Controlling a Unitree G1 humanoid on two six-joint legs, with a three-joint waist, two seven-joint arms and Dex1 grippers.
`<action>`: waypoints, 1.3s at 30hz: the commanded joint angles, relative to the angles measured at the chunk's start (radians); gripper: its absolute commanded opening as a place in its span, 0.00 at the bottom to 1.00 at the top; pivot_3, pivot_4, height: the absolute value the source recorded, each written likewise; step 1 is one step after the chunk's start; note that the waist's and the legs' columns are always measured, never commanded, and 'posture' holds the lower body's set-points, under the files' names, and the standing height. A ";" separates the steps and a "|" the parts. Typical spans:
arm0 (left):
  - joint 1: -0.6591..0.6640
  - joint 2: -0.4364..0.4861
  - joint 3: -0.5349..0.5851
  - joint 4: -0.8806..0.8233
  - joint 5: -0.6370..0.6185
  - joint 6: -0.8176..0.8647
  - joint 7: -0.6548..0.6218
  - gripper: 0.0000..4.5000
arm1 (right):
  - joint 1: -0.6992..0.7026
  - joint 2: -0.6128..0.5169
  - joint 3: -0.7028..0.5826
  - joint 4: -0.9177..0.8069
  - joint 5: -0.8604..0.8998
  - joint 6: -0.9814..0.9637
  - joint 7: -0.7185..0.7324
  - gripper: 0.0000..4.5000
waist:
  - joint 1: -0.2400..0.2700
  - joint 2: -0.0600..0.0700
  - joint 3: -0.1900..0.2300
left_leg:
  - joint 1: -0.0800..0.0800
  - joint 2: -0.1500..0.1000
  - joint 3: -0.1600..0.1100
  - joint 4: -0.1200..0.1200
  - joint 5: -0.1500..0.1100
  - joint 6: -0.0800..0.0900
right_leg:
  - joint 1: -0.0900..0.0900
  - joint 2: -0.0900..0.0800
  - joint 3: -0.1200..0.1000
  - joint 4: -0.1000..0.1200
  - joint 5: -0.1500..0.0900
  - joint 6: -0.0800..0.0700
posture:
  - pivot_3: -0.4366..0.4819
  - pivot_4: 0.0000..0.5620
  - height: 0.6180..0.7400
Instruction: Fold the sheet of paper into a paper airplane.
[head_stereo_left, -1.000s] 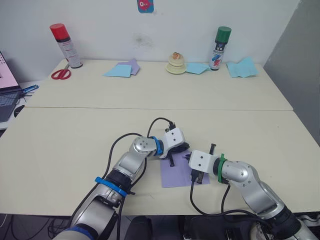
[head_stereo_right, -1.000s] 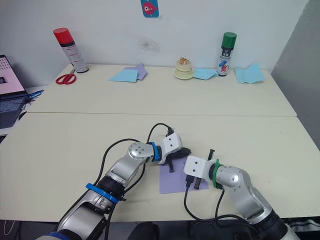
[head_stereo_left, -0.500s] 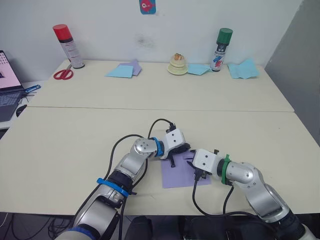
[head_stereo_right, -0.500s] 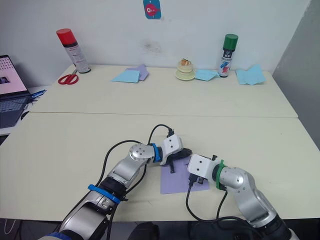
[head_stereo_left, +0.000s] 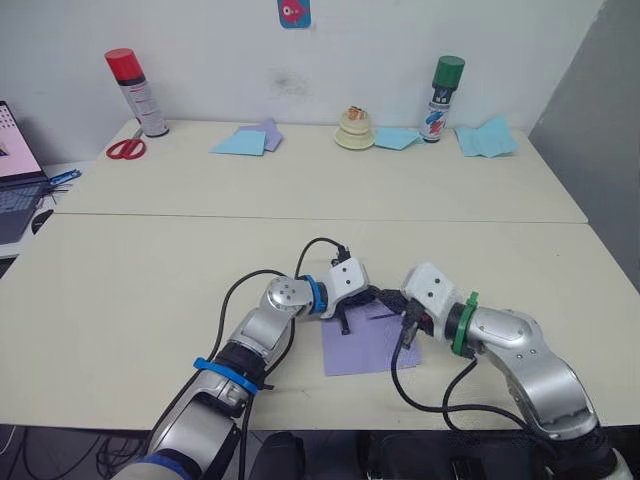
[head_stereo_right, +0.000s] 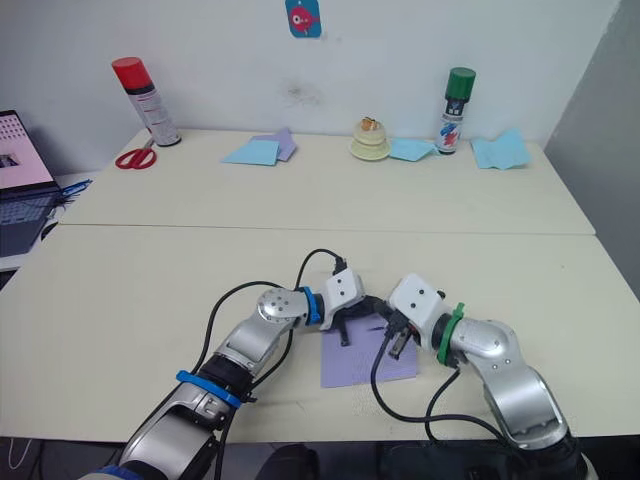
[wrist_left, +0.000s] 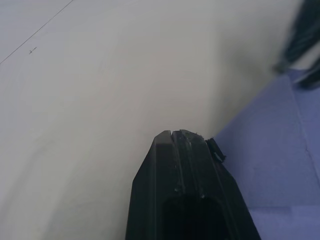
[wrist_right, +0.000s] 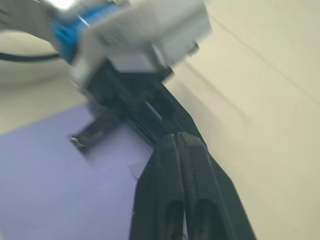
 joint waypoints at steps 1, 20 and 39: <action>0.028 0.004 -0.029 0.055 0.041 0.024 -0.003 0.00 | -0.030 -0.001 0.041 0.069 -0.032 -0.013 -0.039 0.01 | 0.000 0.000 0.000 | 0.000 0.000 0.000 0.000 0.000 0.000 | 0.000 0.000 0.000 0.000 0.000 0.000 | 0.48 0.27 0.88; 0.046 0.007 -0.033 0.045 0.048 0.016 -0.005 0.00 | 0.022 -0.019 0.053 0.159 -0.009 0.036 -0.078 0.01 | 0.000 0.000 0.000 | 0.000 0.000 0.000 0.000 0.000 0.000 | 0.000 0.000 0.000 -0.001 0.000 0.000 | 0.48 0.27 0.88; 0.044 0.008 -0.030 0.053 0.047 0.013 -0.005 0.00 | 0.122 -0.023 -0.112 -0.015 0.163 0.076 -0.091 0.01 | 0.000 -0.001 -0.002 | 0.000 0.000 -0.001 -0.001 0.000 0.001 | 0.001 0.000 0.000 -0.002 0.000 0.000 | 0.48 0.27 0.88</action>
